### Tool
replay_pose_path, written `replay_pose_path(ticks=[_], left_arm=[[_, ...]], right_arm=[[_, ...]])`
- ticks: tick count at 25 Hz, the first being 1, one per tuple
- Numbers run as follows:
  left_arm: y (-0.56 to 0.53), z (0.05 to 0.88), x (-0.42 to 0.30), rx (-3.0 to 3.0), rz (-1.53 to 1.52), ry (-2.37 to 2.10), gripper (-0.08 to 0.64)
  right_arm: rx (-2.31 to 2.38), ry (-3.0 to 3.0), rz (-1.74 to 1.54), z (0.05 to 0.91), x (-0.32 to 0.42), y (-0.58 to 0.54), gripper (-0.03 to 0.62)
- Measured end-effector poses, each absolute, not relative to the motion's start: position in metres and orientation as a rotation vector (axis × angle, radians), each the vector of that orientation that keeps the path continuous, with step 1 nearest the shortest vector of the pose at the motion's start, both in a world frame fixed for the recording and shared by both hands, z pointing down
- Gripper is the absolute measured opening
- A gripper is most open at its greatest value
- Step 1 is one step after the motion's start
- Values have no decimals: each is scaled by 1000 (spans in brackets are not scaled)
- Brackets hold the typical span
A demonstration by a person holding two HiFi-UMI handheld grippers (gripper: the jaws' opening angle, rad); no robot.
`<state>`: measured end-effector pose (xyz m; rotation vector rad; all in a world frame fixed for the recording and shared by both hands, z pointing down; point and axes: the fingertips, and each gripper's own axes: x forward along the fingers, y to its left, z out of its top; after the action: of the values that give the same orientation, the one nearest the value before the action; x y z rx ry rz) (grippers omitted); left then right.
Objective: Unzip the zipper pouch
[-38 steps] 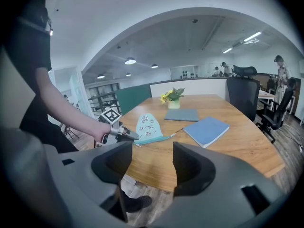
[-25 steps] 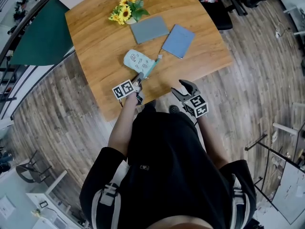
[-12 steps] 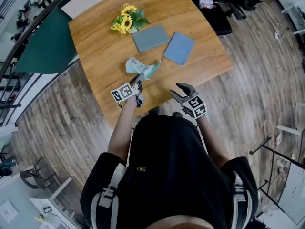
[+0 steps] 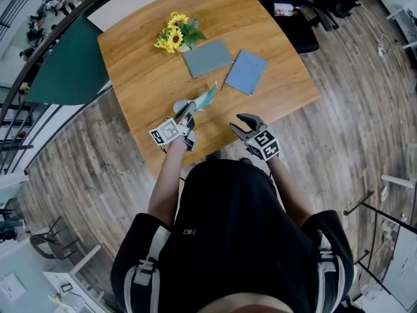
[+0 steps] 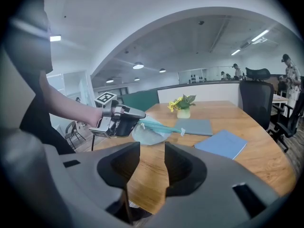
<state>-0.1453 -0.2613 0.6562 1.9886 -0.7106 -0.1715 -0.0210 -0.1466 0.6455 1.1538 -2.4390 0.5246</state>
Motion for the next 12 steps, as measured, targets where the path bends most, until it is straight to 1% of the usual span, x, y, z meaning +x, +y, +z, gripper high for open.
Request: replay_pose_path(ticks=[4, 8, 12], left_arm=[[-263, 635, -144, 2029, -222, -728, 6], [-266, 594, -139, 2065, -321, -713, 5], [-265, 566, -137, 2098, -354, -709, 5]], right_arm=[[1124, -2459, 508, 644, -24, -154, 161], [1092, -2477, 485, 640, -28, -158, 158], [1071, -2509, 436, 626, -33, -166, 150]])
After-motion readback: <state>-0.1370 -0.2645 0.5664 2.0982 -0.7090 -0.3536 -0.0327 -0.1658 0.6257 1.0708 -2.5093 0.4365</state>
